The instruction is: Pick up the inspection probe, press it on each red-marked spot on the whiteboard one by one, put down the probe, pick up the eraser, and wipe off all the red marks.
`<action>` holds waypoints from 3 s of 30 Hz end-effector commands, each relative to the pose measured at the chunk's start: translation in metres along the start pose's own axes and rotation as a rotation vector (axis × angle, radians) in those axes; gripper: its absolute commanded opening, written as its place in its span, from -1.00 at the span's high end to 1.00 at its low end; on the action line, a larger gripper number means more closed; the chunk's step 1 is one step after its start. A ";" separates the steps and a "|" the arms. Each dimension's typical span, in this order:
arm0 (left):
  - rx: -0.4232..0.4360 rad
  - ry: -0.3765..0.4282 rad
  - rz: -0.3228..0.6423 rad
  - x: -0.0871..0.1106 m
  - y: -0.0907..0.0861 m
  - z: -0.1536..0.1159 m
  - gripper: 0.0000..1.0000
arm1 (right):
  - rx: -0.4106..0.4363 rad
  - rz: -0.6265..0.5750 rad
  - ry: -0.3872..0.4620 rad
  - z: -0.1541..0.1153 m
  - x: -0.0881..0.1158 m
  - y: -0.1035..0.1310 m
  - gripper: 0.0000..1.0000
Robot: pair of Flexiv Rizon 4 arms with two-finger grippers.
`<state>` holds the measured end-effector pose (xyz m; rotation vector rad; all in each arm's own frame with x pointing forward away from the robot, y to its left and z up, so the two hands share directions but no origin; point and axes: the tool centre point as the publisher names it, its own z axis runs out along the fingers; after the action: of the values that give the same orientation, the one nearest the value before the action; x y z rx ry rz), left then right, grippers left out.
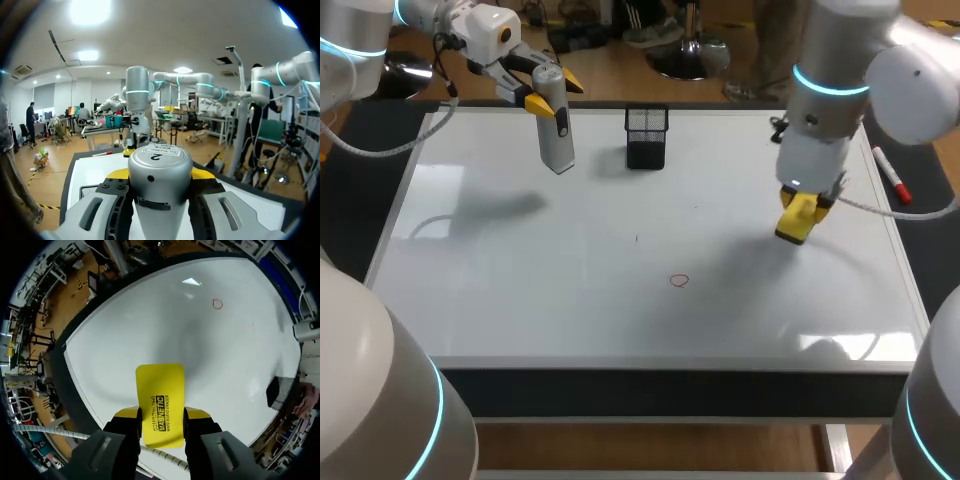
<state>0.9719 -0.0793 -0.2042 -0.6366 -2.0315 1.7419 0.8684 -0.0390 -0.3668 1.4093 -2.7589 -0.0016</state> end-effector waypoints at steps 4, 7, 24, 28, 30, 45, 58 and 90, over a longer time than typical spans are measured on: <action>0.001 0.005 -0.001 -0.001 0.000 -0.001 1.00 | 0.076 -0.104 0.028 -0.003 -0.019 0.068 1.00; 0.001 0.005 -0.001 -0.001 0.000 -0.001 1.00 | 0.095 -0.150 0.028 -0.003 -0.029 0.092 1.00; 0.001 0.005 -0.001 -0.001 0.000 -0.001 1.00 | 0.091 -0.437 0.020 0.022 -0.109 0.183 1.00; 0.001 0.005 -0.001 -0.001 0.000 -0.001 1.00 | 0.092 -0.466 0.020 0.026 -0.118 0.193 1.00; 0.001 0.005 -0.001 -0.001 0.000 -0.001 1.00 | 0.087 -0.482 0.021 0.030 -0.124 0.197 1.00; 0.001 0.005 -0.001 -0.001 0.000 -0.001 1.00 | 0.079 -0.526 0.029 0.045 -0.141 0.199 1.00; 0.001 0.005 -0.001 -0.001 0.000 -0.001 1.00 | 0.057 -0.452 0.048 0.055 -0.122 0.173 1.00; 0.001 0.005 -0.001 -0.001 0.000 -0.001 1.00 | -0.014 -0.288 -0.024 0.020 -0.072 0.091 1.00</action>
<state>0.9720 -0.0794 -0.2046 -0.6367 -2.0306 1.7429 0.8341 0.0926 -0.4050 1.7672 -2.5262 0.0296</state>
